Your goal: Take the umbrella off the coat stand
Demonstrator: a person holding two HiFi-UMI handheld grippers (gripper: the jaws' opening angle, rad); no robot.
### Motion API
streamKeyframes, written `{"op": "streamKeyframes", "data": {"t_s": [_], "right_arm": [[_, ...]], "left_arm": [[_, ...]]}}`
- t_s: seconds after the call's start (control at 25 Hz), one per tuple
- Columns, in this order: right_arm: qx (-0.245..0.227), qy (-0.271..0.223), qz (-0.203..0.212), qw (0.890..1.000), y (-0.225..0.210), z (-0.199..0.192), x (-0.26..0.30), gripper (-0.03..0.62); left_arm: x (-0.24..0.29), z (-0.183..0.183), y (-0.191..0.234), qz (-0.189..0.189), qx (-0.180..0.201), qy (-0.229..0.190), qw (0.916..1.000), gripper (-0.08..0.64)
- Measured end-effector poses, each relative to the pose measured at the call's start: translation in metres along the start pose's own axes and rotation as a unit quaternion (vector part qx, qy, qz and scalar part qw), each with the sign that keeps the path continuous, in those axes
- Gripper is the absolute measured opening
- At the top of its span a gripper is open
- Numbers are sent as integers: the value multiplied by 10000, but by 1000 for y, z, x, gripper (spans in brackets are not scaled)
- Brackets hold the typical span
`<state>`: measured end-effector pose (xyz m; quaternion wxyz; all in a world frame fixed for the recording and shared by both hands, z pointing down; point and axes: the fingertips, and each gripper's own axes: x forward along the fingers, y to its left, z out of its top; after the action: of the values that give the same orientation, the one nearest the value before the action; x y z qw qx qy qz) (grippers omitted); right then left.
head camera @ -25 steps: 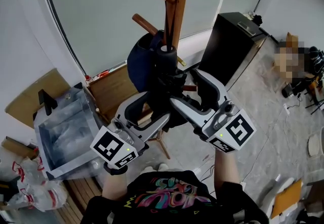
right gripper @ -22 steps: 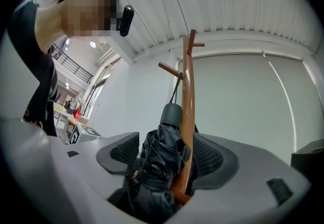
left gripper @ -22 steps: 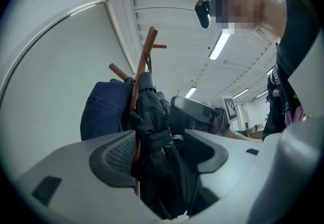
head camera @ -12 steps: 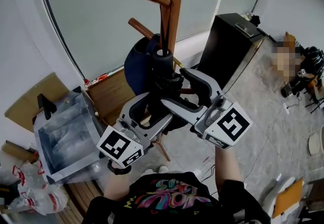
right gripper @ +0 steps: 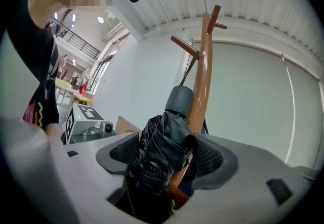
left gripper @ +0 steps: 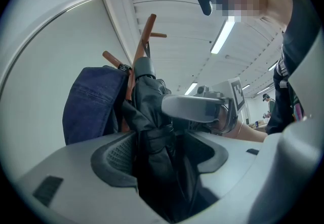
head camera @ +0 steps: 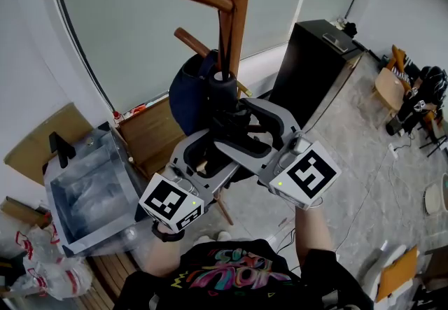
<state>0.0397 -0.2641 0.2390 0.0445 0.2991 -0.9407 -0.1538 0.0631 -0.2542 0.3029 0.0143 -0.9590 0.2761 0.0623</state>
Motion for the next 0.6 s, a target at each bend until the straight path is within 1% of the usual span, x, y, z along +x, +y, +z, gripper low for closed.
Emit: {"op": "streamKeyframes", "data": {"t_s": [0.12, 0.24, 0.4, 0.52, 0.6], "right_arm": [[-37, 56, -15, 10000, -1, 0, 0, 331], [-109, 34, 30, 9999, 1, 2, -1, 282], [92, 126, 8, 9999, -1, -1, -5, 250], [199, -53, 134, 9997, 3, 2, -6, 241], [181, -18, 107, 9998, 3, 0, -7, 238]], "left_arm": [[0, 1, 2, 58, -52, -18, 10000, 287], [0, 2, 4, 89, -97, -32, 9999, 264], [-2, 6, 4, 93, -148, -89, 9998, 244], [-4, 9, 4, 89, -147, -101, 9998, 239], [-5, 9, 4, 95, -146, -99, 9998, 238]]}}
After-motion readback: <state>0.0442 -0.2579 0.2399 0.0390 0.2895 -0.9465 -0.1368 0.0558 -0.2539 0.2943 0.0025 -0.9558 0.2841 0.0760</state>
